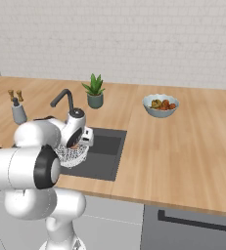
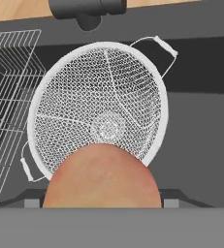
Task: Put the colander in the sink, put the peach in the colander, and turn on the sink faucet and pour water over the colander.
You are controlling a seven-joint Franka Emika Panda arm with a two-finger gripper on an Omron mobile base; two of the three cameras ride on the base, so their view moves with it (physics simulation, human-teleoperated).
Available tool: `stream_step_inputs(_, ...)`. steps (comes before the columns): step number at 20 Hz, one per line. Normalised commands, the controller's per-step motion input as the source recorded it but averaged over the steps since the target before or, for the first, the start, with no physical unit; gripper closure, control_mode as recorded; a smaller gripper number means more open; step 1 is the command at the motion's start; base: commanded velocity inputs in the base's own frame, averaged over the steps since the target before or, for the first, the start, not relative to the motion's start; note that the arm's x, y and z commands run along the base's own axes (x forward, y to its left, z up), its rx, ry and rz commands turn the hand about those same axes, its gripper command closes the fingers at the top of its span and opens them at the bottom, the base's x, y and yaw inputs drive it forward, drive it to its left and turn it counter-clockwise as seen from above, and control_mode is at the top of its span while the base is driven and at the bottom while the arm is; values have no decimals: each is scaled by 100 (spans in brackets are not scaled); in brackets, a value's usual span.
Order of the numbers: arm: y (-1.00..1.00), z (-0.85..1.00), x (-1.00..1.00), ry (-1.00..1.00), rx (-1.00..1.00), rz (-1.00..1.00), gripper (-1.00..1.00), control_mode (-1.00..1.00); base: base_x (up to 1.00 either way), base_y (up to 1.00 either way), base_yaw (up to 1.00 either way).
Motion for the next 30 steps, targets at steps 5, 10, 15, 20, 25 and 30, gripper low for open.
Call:
stream_step_inputs(5,0,-12,-10,-1,0,4,100,-100,0,0,0)
stream_step_inputs(10,3,-20,-3,-4,0,2,100,-100,0,0,0)
stream_step_inputs(15,23,-27,0,-1,0,0,100,-100,0,0,0)
stream_step_inputs(20,27,-4,1,-1,-5,0,100,-100,0,0,0)
stream_step_inputs(25,16,-17,18,0,-5,0,100,-100,0,0,0)
stream_step_inputs(30,0,-25,2,0,0,0,100,-100,0,0,0)
